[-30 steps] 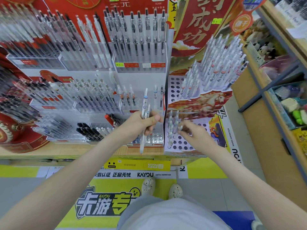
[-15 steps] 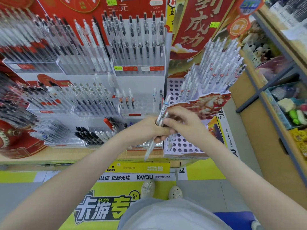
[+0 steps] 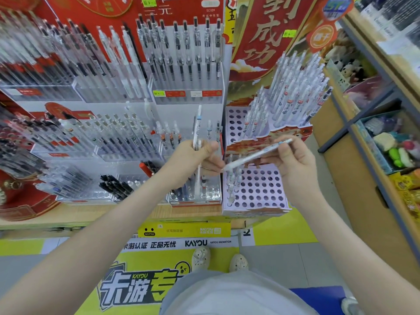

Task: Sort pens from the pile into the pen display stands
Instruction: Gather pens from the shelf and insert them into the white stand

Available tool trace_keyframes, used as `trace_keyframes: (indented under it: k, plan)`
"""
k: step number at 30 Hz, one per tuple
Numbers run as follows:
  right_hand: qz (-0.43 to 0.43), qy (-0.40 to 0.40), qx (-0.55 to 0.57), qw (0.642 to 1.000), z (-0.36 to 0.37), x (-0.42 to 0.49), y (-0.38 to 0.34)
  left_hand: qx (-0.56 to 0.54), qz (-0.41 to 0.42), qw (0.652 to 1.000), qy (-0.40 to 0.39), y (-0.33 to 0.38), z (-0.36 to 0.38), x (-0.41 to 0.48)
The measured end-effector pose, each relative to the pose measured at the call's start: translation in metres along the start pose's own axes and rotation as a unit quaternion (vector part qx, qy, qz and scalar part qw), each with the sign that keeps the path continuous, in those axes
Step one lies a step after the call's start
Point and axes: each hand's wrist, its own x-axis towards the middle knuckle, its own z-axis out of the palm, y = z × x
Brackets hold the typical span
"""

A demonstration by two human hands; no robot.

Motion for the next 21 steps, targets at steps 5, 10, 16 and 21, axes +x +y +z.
trace_keyframes:
  k: [5,10,16,21]
  plan:
    - [-0.002,-0.061,-0.225,0.973,-0.019,-0.007,0.016,0.047,-0.006,0.999,0.026,-0.015,-0.004,0.003]
    - [0.009,-0.131,-0.371,0.919,-0.016,-0.018,0.042,-0.026,-0.08,0.996,-0.02,-0.023,0.001,0.004]
    - [0.062,-0.222,-0.435,0.87,-0.005,-0.021,0.062,0.044,-0.036,0.996,-0.074,-0.025,0.002,-0.008]
    - [0.066,-0.2,-0.448,0.869,-0.004,-0.022,0.061,0.049,-0.021,0.99,-0.131,-0.024,0.006,-0.013]
